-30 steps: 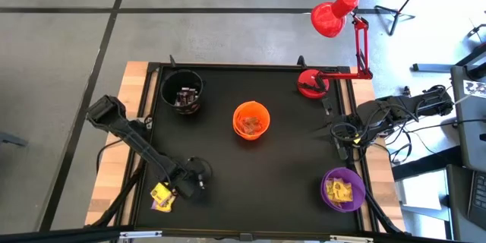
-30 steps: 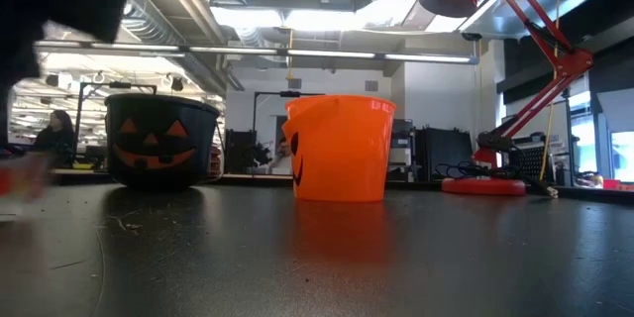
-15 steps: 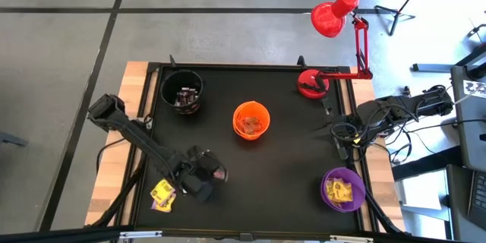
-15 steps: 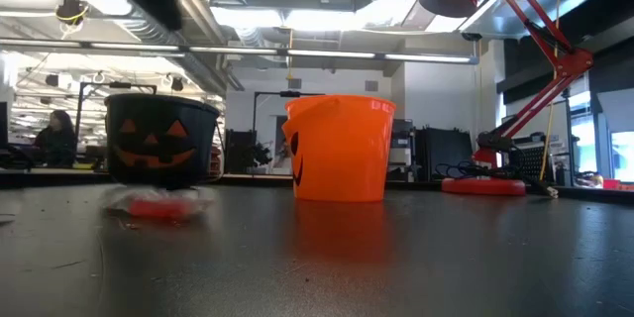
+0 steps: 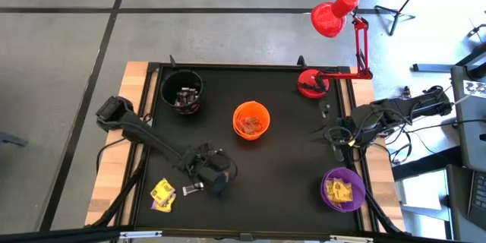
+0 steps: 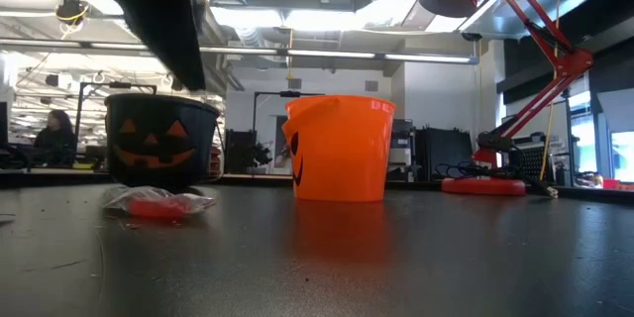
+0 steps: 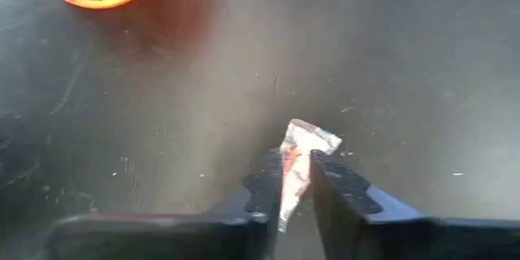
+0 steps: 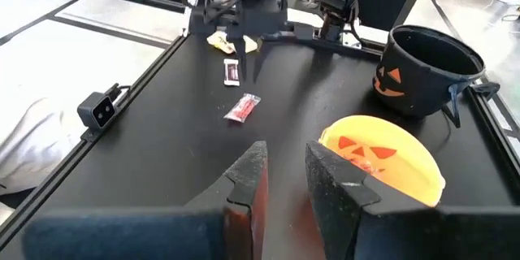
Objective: Sort candy
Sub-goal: Put the red gummy into the orange bucket
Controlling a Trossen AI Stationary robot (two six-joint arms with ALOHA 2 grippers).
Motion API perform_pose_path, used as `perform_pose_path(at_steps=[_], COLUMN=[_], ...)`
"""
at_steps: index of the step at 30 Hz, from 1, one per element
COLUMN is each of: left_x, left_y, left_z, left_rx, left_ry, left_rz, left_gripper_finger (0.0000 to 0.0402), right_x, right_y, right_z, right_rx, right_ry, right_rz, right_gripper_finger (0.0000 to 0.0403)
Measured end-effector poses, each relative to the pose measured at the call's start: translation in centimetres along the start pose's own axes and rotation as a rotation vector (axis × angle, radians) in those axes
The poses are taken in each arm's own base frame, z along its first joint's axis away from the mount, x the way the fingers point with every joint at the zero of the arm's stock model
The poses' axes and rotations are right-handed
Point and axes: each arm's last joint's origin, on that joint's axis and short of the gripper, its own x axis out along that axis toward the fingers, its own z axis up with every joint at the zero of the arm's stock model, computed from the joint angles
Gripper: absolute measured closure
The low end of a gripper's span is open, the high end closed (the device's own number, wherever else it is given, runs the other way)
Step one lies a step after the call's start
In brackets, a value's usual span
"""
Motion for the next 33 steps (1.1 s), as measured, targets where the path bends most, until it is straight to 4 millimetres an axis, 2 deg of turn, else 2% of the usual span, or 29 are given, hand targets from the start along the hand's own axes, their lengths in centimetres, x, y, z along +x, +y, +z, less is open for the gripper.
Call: perform_pose_path(at_steps=[10, 13, 17, 20, 23, 26, 30, 33], left_x=[6.1, 7.2, 7.9, 8.0, 8.1, 8.0, 7.7, 7.0], left_y=[0.3, 0.4, 0.4, 0.6, 0.7, 0.7, 0.5, 0.0], left_z=[-0.4, -0.6, -0.8, -0.7, -0.6, -0.6, -0.2, 0.7], left_rx=[0.024, 0.037, 0.051, 0.047, 0.044, 0.045, 0.043, 0.055], left_ry=[0.239, 0.274, 0.291, 0.294, 0.291, 0.288, 0.287, 0.275], left_rz=[0.009, 0.017, 0.032, 0.043, 0.049, 0.055, 0.040, 0.028], left_gripper_finger=[0.0225, 0.0208, 0.0207, 0.0220, 0.0249, 0.0295, 0.0377, 0.0395], right_x=[0.0, 0.0, 0.0, 0.0, 0.0, 0.0, 0.0, 0.0], right_y=[0.0, 0.0, 0.0, 0.0, 0.0, 0.0, 0.0, 0.0], right_z=[0.0, 0.0, 0.0, 0.0, 0.0, 0.0, 0.0, 0.0], right_rx=[0.000, 0.000, 0.000, 0.000, 0.000, 0.000, 0.000, 0.000], right_ry=[0.002, 0.002, 0.002, 0.003, 0.003, 0.003, 0.002, 0.002], right_rz=[0.001, 0.001, 0.001, 0.001, 0.001, 0.002, 0.001, 0.001], right_gripper_finger=[0.0320, 0.0320, 0.0320, 0.0320, 0.0320, 0.0320, 0.0320, 0.0320])
